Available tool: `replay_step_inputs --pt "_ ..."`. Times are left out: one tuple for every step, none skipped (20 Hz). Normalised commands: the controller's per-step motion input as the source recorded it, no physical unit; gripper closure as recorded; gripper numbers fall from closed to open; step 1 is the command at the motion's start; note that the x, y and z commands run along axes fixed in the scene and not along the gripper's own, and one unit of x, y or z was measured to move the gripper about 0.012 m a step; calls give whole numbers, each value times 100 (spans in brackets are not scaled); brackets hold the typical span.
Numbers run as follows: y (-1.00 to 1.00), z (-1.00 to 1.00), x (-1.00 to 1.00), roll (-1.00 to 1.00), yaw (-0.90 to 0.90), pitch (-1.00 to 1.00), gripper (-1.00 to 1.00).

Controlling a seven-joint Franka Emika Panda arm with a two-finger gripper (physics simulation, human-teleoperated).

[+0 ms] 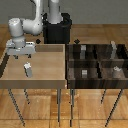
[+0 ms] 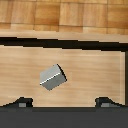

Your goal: Place the milk carton into the appropriate compartment.

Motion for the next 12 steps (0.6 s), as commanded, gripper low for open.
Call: replay_step_inputs --pt "0 0 0 0 0 0 -100" --pt "0 0 0 0 0 0 -100" --pt "0 0 0 0 15 0 -100" --pt "0 0 0 0 0 0 -100" --pt "0 0 0 0 15 0 -100" --pt "0 0 0 0 15 0 -100" --pt "0 0 0 0 15 0 -100" --pt "0 0 0 0 15 0 -100" --pt "0 0 0 0 15 0 -100" --pt "0 0 0 0 15 0 -100" --pt "0 0 0 0 15 0 -100" --pt "0 0 0 0 15 0 -100"
